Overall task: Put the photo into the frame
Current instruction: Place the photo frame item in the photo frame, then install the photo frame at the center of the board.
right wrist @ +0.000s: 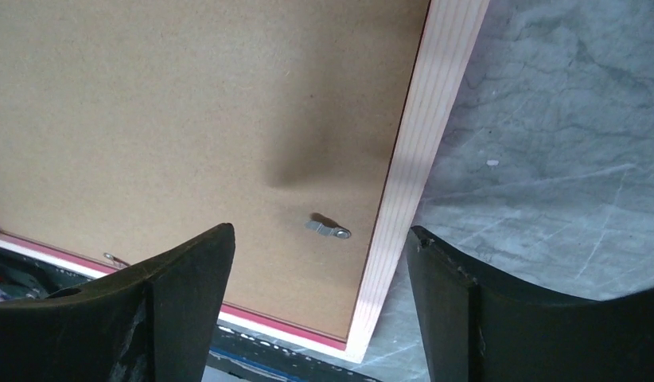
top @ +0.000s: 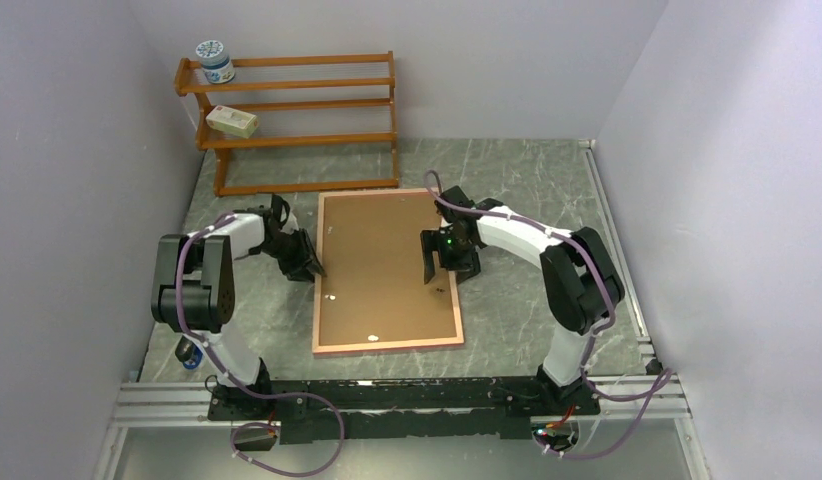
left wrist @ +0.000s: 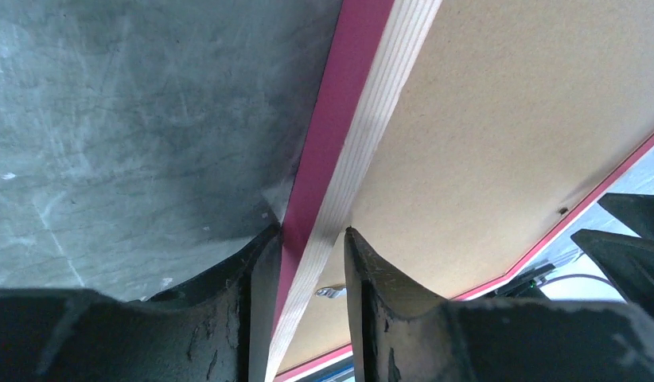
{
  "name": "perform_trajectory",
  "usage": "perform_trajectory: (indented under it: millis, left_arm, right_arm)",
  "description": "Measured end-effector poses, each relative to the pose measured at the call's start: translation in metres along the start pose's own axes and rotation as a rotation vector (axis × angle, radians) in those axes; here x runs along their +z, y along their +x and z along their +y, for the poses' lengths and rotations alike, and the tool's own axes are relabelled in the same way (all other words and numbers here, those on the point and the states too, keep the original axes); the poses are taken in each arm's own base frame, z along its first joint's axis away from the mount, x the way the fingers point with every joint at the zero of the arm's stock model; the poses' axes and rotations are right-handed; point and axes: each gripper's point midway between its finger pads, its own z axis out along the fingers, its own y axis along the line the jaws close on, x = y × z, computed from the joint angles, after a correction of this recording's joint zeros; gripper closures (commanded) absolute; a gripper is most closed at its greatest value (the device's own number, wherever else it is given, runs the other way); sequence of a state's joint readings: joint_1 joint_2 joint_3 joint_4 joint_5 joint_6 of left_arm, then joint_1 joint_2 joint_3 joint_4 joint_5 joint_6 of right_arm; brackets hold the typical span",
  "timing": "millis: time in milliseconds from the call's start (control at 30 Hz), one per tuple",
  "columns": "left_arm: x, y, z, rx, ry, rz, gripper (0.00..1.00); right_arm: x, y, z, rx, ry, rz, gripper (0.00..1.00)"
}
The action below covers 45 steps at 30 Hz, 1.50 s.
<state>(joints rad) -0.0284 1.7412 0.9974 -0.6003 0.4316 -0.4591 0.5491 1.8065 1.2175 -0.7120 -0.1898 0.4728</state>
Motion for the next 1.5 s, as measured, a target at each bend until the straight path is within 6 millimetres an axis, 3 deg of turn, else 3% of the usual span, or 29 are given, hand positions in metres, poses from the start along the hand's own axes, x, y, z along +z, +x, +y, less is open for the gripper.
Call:
perform_trajectory:
  millis: [367,567,967,1267,1500]
  left_arm:
    - [-0.003,0.003,0.0,-0.018,-0.008,-0.025,0.62]
    - [-0.003,0.003,0.0,-0.016,-0.013,-0.027,0.63]
    - [-0.003,0.002,0.001,-0.016,-0.014,-0.028,0.64]
    - [-0.002,0.002,0.001,-0.016,-0.017,-0.029,0.64]
    - [-0.002,0.002,0.001,-0.016,-0.017,-0.029,0.63]
  right_arm:
    - [-0.001,0.019,-0.014,-0.08,0.085,0.02,0.31]
    - [0.001,0.019,-0.017,-0.105,0.117,0.013,0.38]
    - [0.01,0.018,-0.022,-0.109,0.18,0.018,0.42]
    - [0.01,0.013,-0.023,-0.038,0.221,-0.013,0.58]
    - [0.01,0.014,-0.025,0.01,0.231,-0.015,0.63]
